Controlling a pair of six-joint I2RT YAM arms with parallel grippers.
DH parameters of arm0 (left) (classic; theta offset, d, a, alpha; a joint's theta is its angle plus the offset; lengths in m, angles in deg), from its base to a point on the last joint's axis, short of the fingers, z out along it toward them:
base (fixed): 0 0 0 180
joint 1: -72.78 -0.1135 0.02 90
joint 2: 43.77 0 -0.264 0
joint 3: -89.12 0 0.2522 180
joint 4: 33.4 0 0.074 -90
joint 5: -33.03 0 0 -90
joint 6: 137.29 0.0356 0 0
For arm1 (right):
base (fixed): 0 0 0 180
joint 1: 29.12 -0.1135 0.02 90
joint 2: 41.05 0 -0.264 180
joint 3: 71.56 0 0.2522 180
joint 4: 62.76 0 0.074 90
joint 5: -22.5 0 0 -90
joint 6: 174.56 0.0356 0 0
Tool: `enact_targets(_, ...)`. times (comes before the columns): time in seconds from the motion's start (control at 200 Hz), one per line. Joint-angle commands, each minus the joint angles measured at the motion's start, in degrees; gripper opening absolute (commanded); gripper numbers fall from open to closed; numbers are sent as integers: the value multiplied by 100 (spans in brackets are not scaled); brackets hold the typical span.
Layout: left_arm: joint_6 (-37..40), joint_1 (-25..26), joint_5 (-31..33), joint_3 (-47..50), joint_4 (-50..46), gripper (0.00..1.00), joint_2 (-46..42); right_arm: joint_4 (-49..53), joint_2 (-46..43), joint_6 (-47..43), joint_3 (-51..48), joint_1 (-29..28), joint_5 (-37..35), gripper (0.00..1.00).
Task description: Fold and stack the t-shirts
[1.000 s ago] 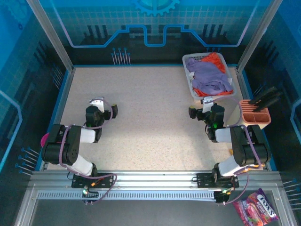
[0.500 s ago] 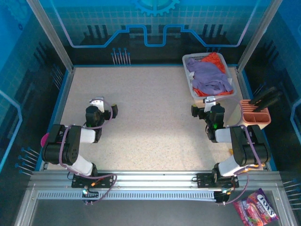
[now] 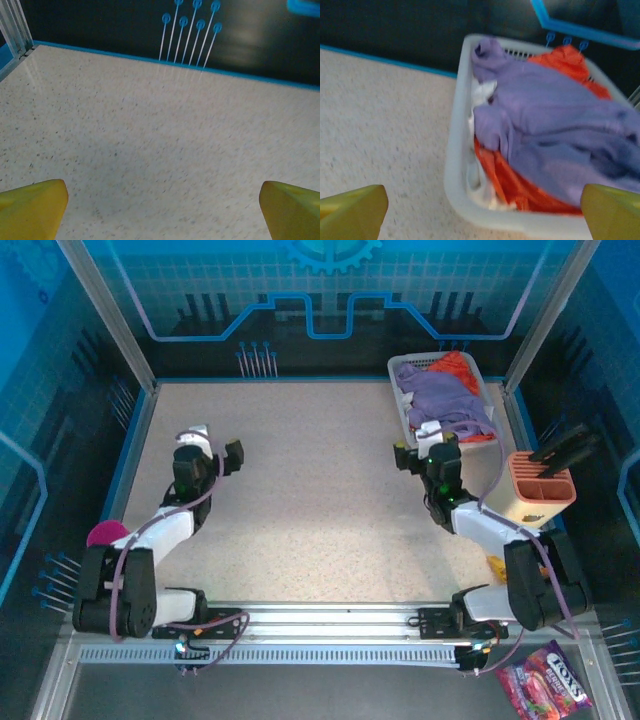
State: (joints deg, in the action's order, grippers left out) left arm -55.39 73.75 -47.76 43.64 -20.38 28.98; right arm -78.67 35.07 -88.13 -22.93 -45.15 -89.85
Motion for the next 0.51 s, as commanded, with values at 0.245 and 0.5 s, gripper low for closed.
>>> enact_targets(0.245,-1252,236,-1110,-909,-2489,99,-804,4353,648,1224,3299,-62,-454,100)
enact_targets(0.5,-1029,816,-1583,-1179,-3319,99,-1025,6227,2313,1703,5877,359,-224,100)
